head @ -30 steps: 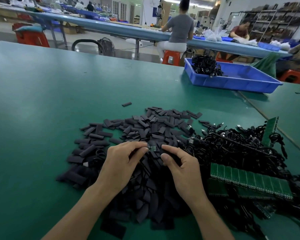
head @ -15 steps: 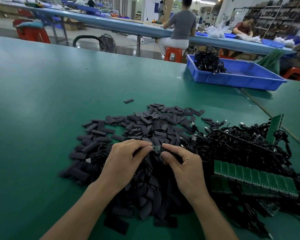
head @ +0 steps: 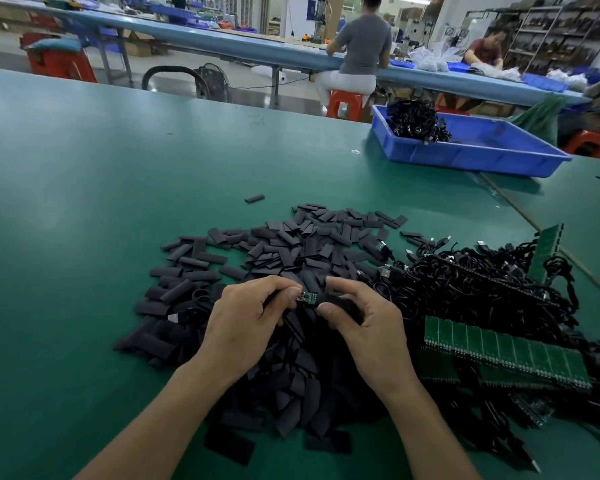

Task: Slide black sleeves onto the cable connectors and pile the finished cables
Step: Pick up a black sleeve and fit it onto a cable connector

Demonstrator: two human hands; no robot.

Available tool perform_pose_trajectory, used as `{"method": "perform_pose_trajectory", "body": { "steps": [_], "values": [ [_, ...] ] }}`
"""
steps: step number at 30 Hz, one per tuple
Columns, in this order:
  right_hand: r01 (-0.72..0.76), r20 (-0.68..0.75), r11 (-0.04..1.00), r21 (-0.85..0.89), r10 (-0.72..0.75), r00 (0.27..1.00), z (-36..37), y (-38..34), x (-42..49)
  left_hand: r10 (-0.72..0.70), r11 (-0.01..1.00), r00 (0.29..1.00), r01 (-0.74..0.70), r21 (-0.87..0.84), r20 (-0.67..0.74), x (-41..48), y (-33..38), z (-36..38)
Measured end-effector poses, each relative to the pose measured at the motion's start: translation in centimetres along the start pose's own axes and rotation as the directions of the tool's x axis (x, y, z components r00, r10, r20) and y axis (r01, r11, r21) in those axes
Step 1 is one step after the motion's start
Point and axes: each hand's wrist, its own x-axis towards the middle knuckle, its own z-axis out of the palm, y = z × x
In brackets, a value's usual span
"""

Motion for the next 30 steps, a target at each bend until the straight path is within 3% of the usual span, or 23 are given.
{"method": "perform_pose_trajectory", "body": {
  "steps": [8, 15, 22, 30],
  "values": [
    [-0.058, 0.004, 0.982, 0.179, 0.058, 0.998, 0.1, -0.5, 0.2, 0.046, 0.999, 0.999, -0.046, -0.007, -0.006, 0.0, 0.3, -0.3],
    [-0.066, 0.024, 0.975, 0.210, 0.062, 0.998, 0.5, -0.9, 0.0, 0.185, 0.972, 0.983, -0.186, 0.143, 0.016, -0.4, 1.0, -0.4],
    [-0.063, -0.051, 0.955, 0.290, 0.081, 0.995, 0.6, -1.3, -0.5, 0.232, 0.904, 0.973, -0.218, 0.368, 0.005, -0.8, 1.3, -0.4],
    [-0.119, -0.056, 0.950, 0.290, 0.141, 0.988, 0.5, -1.6, -0.9, 0.315, 0.877, 0.948, -0.307, 0.371, 0.039, -0.7, -0.1, -0.3]
  ]
}}
